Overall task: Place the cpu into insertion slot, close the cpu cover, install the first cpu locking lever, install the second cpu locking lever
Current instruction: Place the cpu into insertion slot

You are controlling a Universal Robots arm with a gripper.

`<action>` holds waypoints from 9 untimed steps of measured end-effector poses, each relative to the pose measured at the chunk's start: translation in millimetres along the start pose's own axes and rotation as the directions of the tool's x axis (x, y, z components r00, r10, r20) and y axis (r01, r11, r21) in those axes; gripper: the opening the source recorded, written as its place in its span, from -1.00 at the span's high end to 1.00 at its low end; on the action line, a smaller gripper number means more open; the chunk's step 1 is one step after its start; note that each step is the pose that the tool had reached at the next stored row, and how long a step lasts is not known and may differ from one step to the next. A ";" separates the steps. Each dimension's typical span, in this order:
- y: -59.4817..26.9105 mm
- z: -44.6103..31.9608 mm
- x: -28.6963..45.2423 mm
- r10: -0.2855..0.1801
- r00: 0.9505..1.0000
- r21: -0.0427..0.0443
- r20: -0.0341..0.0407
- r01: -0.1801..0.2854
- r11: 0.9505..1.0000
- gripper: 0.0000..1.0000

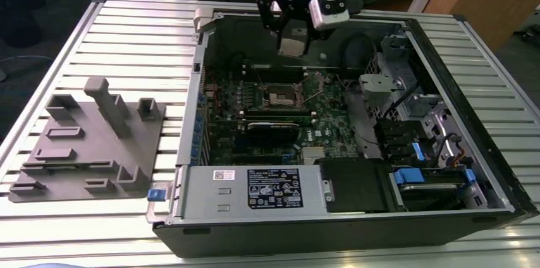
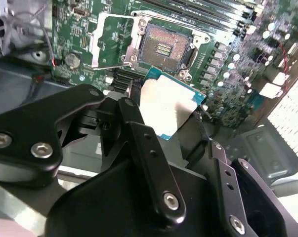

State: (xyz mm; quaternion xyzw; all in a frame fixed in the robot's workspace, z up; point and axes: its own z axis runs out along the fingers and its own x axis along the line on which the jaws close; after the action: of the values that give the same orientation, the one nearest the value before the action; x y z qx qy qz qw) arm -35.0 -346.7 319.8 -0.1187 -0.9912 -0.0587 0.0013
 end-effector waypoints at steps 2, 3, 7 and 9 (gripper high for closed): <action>0.0 0.0 0.0 0.001 1.000 0.000 0.000 -0.001 1.000 -0.08; 0.0 0.0 0.0 0.001 1.000 0.000 0.000 -0.001 1.000 -0.08; 0.0 0.0 0.0 0.003 1.000 0.000 0.000 -0.003 1.000 -0.08; 0.0 0.0 0.1 0.020 1.000 0.000 0.002 -0.020 1.000 -0.08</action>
State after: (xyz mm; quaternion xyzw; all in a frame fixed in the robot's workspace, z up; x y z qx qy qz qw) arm -35.1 -346.7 319.8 -0.1287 -0.9899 -0.0587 0.0006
